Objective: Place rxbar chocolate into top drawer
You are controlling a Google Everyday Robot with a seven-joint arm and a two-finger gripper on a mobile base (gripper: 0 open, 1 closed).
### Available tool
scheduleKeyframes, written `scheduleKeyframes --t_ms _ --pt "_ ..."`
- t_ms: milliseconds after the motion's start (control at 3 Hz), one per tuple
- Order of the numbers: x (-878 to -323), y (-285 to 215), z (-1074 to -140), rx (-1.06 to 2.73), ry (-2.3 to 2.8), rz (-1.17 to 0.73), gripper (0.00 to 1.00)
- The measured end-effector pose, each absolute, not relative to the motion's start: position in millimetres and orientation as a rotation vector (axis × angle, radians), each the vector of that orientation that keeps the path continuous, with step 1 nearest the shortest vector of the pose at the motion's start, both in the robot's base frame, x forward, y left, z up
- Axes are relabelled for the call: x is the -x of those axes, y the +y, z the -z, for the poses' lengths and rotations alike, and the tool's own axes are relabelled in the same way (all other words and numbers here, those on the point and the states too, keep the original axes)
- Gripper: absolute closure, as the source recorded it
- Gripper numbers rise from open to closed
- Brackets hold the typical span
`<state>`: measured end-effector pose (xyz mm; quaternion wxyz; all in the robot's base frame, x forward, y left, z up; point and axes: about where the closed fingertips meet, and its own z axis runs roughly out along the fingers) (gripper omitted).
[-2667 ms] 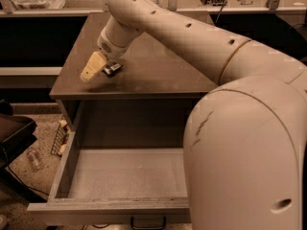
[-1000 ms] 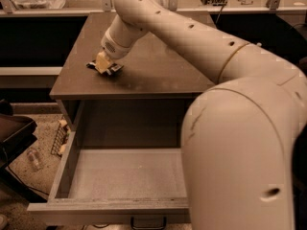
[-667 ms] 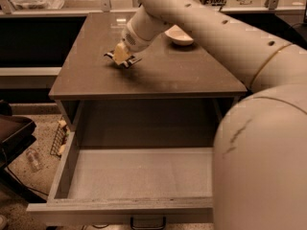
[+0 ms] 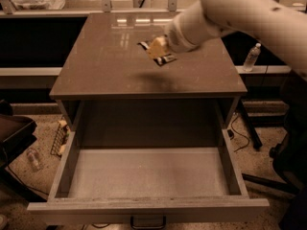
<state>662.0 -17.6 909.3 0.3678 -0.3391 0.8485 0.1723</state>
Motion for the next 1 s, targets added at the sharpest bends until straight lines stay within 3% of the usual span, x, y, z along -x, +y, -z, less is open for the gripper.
scheduleKeyframes --t_ms 667,1000 --pt "-537.2 -69.1 -871.1 0.725 2.124 -0.480 1.00" --pt "-508.7 -96.1 -822.5 0.702 2.191 -0.495 1.00"
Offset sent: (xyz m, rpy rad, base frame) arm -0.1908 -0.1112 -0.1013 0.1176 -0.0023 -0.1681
